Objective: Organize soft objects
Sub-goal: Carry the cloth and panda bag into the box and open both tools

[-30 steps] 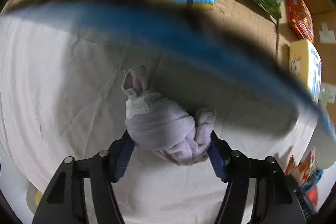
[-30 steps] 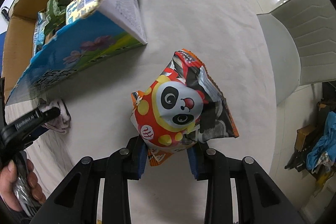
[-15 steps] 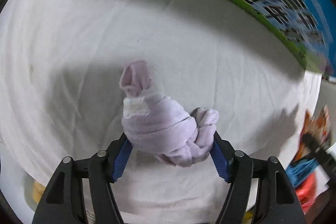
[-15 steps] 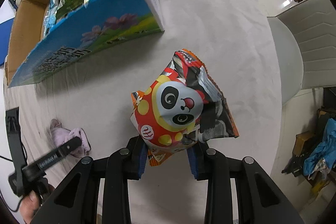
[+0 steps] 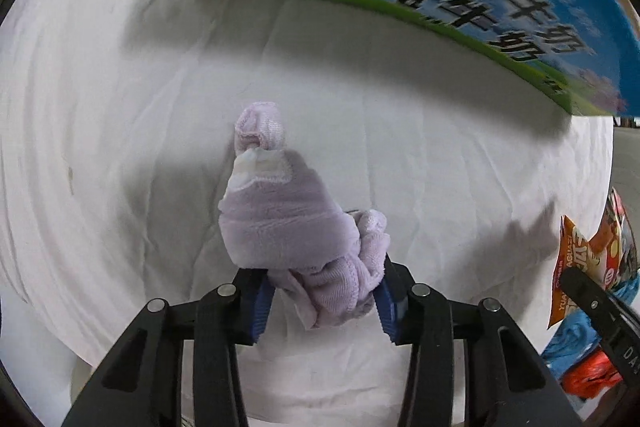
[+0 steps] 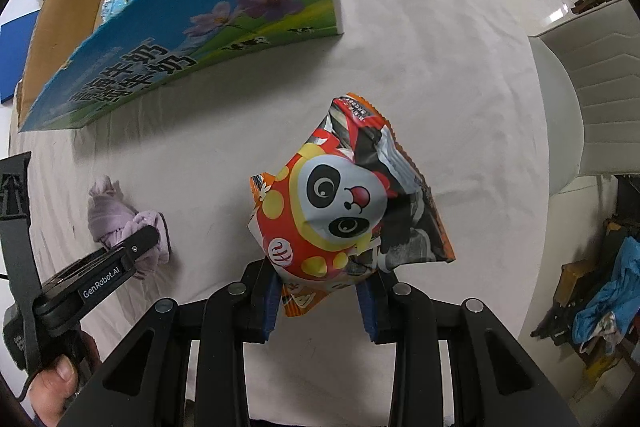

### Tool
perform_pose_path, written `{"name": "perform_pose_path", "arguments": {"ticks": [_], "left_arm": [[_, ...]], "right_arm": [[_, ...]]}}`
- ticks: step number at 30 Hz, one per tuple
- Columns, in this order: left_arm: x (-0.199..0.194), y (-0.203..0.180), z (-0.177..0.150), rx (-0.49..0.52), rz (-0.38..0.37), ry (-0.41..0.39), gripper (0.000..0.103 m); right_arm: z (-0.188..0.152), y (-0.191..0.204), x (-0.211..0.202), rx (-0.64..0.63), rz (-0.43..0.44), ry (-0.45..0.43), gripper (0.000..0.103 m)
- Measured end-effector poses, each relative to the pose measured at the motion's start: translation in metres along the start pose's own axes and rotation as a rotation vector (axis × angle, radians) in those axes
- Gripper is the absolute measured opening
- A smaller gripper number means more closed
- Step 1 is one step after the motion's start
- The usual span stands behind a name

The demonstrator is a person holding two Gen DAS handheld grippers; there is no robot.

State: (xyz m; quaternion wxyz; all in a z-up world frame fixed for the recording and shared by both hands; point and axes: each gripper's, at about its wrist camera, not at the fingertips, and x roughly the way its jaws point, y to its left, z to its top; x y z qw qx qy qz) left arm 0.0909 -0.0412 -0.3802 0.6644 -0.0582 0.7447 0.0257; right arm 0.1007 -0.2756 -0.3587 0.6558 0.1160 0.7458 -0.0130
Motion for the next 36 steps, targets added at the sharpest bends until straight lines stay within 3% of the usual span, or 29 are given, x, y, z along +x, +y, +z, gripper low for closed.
{"name": "perform_pose_path", "arguments": {"ticks": [2, 10, 14, 17, 24, 32, 36], "left_arm": [[-0.008, -0.008, -0.032, 0.029, 0.02, -0.037, 0.04], [-0.069, -0.028, -0.073, 0.145, 0.026, -0.208, 0.039], [-0.124, -0.046, -0.082, 0.193, 0.011, -0.3, 0.039], [-0.189, -0.057, -0.043, 0.216, 0.002, -0.352, 0.039], [-0.245, -0.055, 0.002, 0.23, 0.023, -0.434, 0.039], [-0.262, -0.048, 0.053, 0.22, 0.062, -0.487, 0.039], [-0.257, -0.049, 0.081, 0.227, 0.056, -0.454, 0.039]], "right_arm": [[-0.002, 0.001, -0.003, -0.014, 0.001, -0.016, 0.035], [-0.009, 0.018, -0.039, -0.094, 0.025, -0.088, 0.035], [-0.01, 0.033, -0.068, -0.144, 0.052, -0.13, 0.035], [-0.008, 0.047, -0.086, -0.186, 0.059, -0.164, 0.035], [0.008, 0.083, -0.122, -0.269, 0.062, -0.236, 0.035], [0.044, 0.114, -0.144, -0.341, 0.048, -0.267, 0.035], [0.068, 0.126, -0.138, -0.359, 0.051, -0.246, 0.035]]}}
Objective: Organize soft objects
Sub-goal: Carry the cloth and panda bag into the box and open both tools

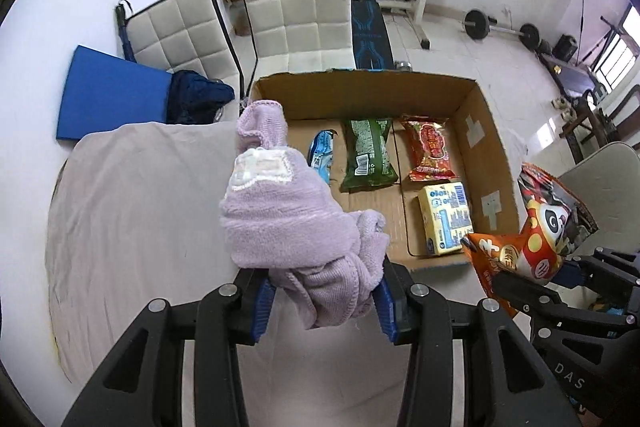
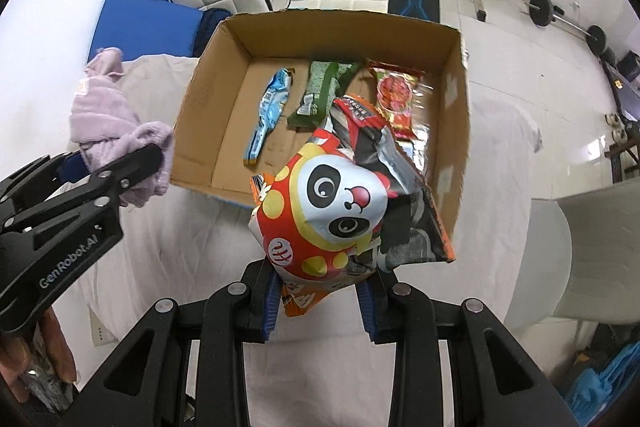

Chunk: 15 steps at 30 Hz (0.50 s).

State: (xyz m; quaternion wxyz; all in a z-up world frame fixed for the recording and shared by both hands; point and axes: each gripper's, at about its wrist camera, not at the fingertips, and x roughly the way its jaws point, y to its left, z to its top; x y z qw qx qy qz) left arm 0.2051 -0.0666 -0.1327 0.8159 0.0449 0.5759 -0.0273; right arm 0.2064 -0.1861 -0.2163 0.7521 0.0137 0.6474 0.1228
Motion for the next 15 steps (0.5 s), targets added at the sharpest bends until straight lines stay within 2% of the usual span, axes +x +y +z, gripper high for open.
{"name": "perform_pose_path", "arguments": {"ticks": [7, 15], "left_arm": [[0.063, 0.01, 0.036, -0.004, -0.026, 0.134, 0.039], [0.149, 0.015, 0.056, -0.024, -0.108, 0.355, 0.04]], "right_arm": [[0.042, 0.007, 0.05, -0.039, 0.013, 0.096, 0.035], [0.064, 0.011, 0.113, -0.079, 0.036, 0.227, 0.035]]}}
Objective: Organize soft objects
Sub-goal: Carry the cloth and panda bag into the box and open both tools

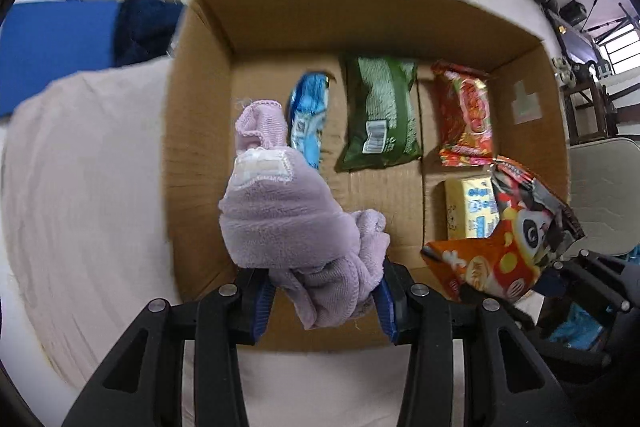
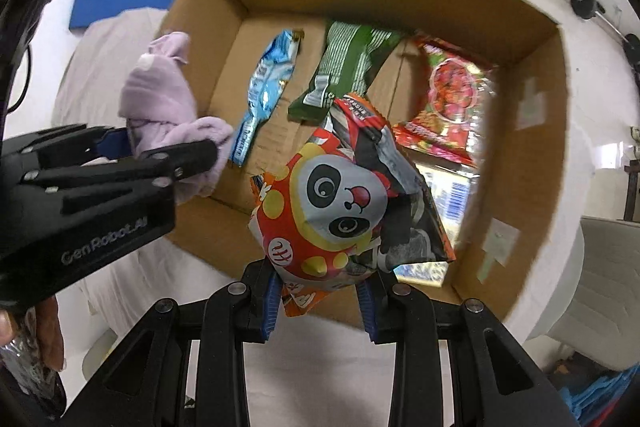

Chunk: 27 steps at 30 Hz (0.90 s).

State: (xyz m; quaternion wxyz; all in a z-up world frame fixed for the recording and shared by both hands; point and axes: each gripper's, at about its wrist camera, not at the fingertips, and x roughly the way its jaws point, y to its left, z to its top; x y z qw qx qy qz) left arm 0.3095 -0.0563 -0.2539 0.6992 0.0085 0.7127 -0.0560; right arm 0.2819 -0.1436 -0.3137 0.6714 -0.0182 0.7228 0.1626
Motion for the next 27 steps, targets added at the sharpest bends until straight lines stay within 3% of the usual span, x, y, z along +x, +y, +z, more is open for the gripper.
{"name": "perform_pose_path", "arguments": {"ticks": [5, 13, 15, 18, 27], "left_arm": [[0.027, 0.001, 0.01, 0.012, 0.023, 0.059, 0.04], [0.039, -0.001, 0.013, 0.006, 0.004, 0.091, 0.043], [0.039, -0.002, 0.013, 0.001, 0.011, 0.1, 0.045], [0.039, -0.001, 0.013, -0.017, 0.018, 0.103, 0.046], [0.013, -0.002, 0.008, -0.03, 0.052, 0.056, 0.046]], "right_arm": [[0.01, -0.001, 0.027, -0.007, 0.008, 0.05, 0.035], [0.021, -0.002, 0.052, -0.003, 0.049, 0.098, 0.036], [0.02, -0.003, 0.055, 0.008, 0.051, 0.119, 0.041], [0.02, -0.006, 0.053, 0.021, 0.043, 0.113, 0.067], [0.016, -0.024, 0.033, 0.054, -0.016, 0.069, 0.068]]}}
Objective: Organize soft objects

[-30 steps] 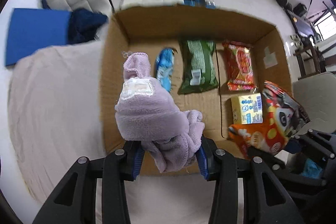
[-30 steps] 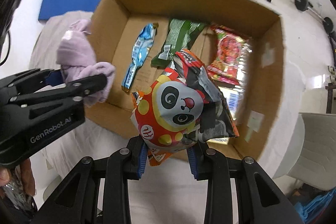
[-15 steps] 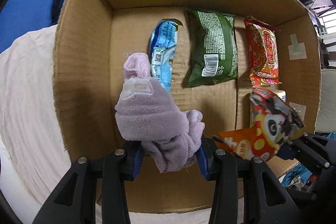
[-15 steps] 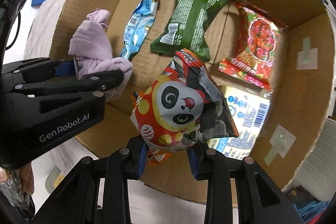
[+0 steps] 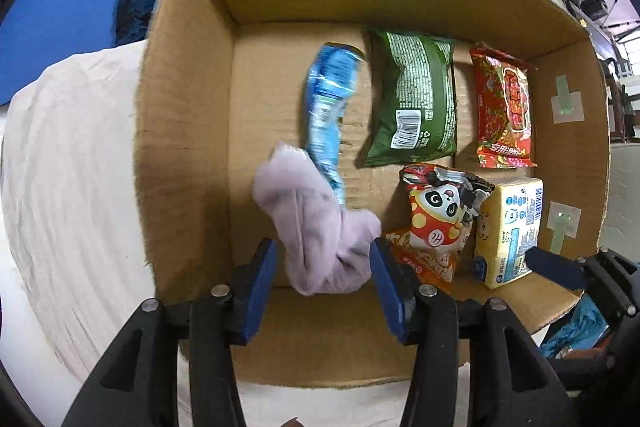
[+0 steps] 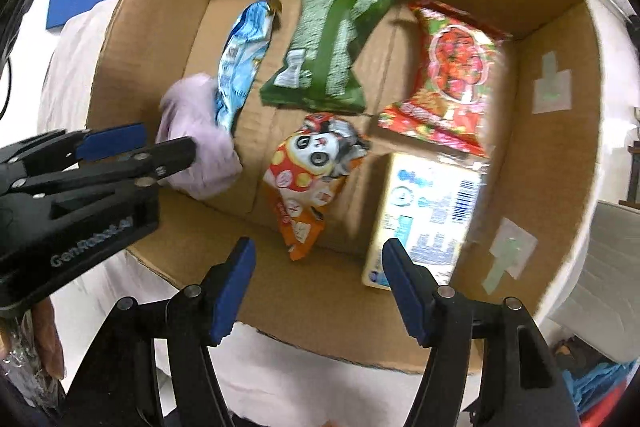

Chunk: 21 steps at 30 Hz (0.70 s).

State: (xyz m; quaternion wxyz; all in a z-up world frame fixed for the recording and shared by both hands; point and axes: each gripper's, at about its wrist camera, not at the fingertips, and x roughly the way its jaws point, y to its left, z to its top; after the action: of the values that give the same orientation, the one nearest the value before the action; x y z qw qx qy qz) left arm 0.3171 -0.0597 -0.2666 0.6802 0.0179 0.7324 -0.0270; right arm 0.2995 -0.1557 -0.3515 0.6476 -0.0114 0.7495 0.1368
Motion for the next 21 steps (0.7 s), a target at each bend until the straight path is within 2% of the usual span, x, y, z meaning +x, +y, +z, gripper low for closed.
{"name": "perform_pose_path", "arguments": {"ticks": [2, 3, 4, 6, 8, 9, 10, 14, 16, 21], "left_arm": [[-0.005, 0.0, -0.002, 0.0, 0.003, -0.011, 0.046], [-0.008, 0.0, -0.004, 0.001, 0.012, -0.017, 0.048], [-0.011, 0.0, -0.006, 0.002, 0.021, -0.027, 0.051], [-0.018, 0.001, -0.009, 0.0, 0.034, -0.05, 0.051], [-0.023, 0.001, -0.013, -0.009, 0.041, -0.07, 0.064], [-0.026, 0.001, -0.014, -0.016, 0.049, -0.079, 0.079], [-0.03, 0.0, -0.011, -0.021, 0.064, -0.089, 0.089], [-0.042, 0.007, -0.015, -0.046, 0.07, -0.127, 0.093], [-0.042, 0.011, -0.017, -0.059, 0.07, -0.143, 0.099], [-0.048, 0.01, -0.028, -0.072, 0.075, -0.183, 0.1]], "right_arm": [[-0.002, -0.003, -0.004, 0.009, -0.041, -0.015, 0.07], [-0.002, -0.005, -0.005, 0.018, -0.051, -0.023, 0.073], [-0.003, -0.008, -0.007, 0.032, -0.058, -0.026, 0.081], [-0.004, -0.017, -0.01, 0.06, -0.073, -0.04, 0.085], [-0.008, -0.021, -0.018, 0.078, -0.094, -0.051, 0.088], [-0.009, -0.022, -0.019, 0.086, -0.096, -0.056, 0.092], [-0.01, -0.023, -0.02, 0.093, -0.092, -0.061, 0.099], [-0.016, -0.029, -0.024, 0.12, -0.107, -0.081, 0.103], [-0.018, -0.029, -0.024, 0.14, -0.108, -0.097, 0.103], [-0.029, -0.033, -0.039, 0.171, -0.11, -0.133, 0.103]]}}
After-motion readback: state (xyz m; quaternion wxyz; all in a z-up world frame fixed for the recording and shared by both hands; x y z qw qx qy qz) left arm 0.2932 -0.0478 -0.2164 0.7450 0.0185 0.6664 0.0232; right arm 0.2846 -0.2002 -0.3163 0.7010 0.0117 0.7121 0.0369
